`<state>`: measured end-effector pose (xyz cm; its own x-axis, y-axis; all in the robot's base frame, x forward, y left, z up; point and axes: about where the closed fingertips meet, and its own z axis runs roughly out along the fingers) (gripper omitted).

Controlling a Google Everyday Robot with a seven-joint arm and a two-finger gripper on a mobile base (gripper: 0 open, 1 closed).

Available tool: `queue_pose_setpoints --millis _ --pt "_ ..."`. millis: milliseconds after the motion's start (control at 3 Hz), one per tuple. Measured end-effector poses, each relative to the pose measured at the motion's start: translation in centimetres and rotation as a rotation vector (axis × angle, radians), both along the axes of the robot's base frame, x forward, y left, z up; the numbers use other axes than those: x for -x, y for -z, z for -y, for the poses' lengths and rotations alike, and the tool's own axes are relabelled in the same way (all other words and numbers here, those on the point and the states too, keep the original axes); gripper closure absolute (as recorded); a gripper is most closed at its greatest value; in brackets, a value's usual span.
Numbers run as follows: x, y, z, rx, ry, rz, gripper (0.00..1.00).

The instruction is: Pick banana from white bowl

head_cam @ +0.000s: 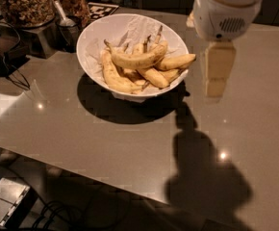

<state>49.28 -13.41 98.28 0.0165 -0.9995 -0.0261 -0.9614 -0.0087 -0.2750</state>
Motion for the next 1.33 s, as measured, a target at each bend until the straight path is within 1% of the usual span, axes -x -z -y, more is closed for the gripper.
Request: queue_pose_setpoints --millis 333,667,1000,1333 --pt "-2.2 -1.4 -3.7 0.018 -0.104 0.023 0.0" --pt "-3.4 -2.5 -6.8 0.039 -0.194 0.054 0.0" --pt "-3.7 -2.9 -7.1 0.024 -0.193 0.083 0.0" --pt "-5.6 -3.0 -9.0 0.016 -0.231 0.087 0.0"
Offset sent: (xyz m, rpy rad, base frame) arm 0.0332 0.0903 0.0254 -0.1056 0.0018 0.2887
